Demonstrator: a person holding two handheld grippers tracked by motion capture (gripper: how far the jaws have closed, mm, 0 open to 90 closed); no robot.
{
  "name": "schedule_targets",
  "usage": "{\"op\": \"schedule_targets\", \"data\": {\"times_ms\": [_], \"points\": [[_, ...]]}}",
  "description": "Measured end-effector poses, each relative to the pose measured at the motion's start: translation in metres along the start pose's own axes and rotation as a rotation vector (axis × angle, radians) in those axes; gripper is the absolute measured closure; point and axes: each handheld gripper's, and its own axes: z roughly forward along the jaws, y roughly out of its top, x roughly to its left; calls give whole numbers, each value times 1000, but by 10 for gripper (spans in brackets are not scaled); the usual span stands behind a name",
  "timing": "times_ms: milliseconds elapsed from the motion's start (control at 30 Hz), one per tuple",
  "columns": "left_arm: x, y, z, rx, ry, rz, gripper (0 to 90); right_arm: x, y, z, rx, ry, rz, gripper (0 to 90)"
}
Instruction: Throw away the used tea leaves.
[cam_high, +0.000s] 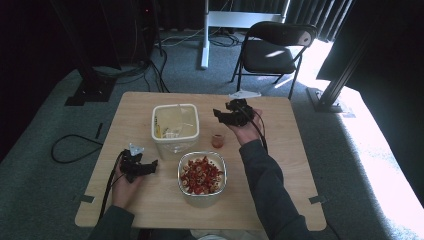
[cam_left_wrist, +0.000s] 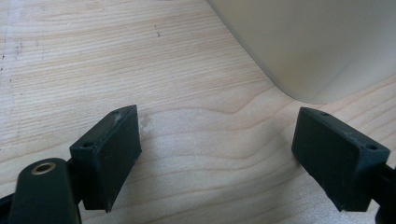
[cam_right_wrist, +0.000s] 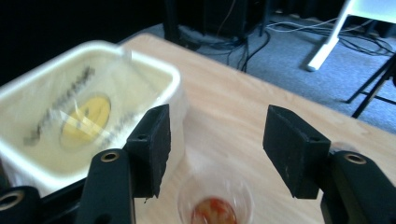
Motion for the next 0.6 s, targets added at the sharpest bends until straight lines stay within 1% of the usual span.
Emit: {"op": "schedule_targets", "data": {"times_ms": [33,67,100,133,167,300,333,367,400,433,467,500,533,567,600], "points": [[0,0,0,0,0,0,162,-2,-5,-1,1,-1,-12,399],[0,0,0,0,0,0,162,-2,-5,-1,1,-1,-12,399],[0,0,0,2,0,1,162,-4,-14,-2,4,-8,-19,397],[0,0,0,3,1,1,162,-9,-26,-4,5,-1,-22,396],[0,0,0,2,0,1,162,-14,-39,-7,13,8,-12,367],[0,0,0,1,1,-1,162,-21,-65,-7,25,27,3,275],[0,0,0,1,1,-1,162,-21,-65,-7,25,27,3,275],[0,0,0,3,1,2,162,-22,-76,-5,28,17,8,229],[0,0,0,3,1,2,162,-22,-76,-5,28,17,8,229],[0,0,0,3,1,1,162,-23,-85,-4,25,23,16,181],[0,0,0,3,1,1,162,-23,-85,-4,25,23,16,181],[0,0,0,3,1,2,162,-22,-92,-1,27,29,6,162],[0,0,0,3,1,2,162,-22,-92,-1,27,29,6,162],[0,0,0,4,1,2,162,-20,-98,2,30,26,-1,146],[0,0,0,4,1,2,162,-20,-98,2,30,26,-1,146]]}}
